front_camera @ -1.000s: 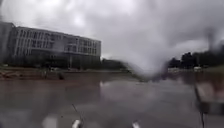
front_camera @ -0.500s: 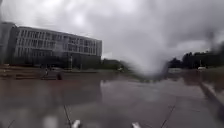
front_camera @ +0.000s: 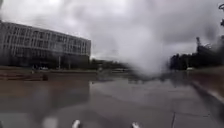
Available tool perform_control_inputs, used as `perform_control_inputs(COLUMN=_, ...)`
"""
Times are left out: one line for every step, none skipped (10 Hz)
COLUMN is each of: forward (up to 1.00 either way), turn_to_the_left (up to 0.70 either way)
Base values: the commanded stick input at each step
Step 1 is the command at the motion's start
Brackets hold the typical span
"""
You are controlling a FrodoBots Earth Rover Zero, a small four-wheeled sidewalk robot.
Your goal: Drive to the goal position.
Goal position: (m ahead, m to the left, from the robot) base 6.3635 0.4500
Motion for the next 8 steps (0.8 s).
perform_control_inputs(forward=0.70, turn_to_the_left=-0.35)
perform_control_inputs(forward=0.70, turn_to_the_left=-0.35)
perform_control_inputs(forward=0.70, turn_to_the_left=-0.35)
perform_control_inputs(forward=0.70, turn_to_the_left=-0.23)
perform_control_inputs(forward=0.70, turn_to_the_left=0.00)
perform_control_inputs(forward=0.70, turn_to_the_left=0.00)
perform_control_inputs(forward=0.70, turn_to_the_left=0.00)
perform_control_inputs(forward=0.70, turn_to_the_left=0.00)
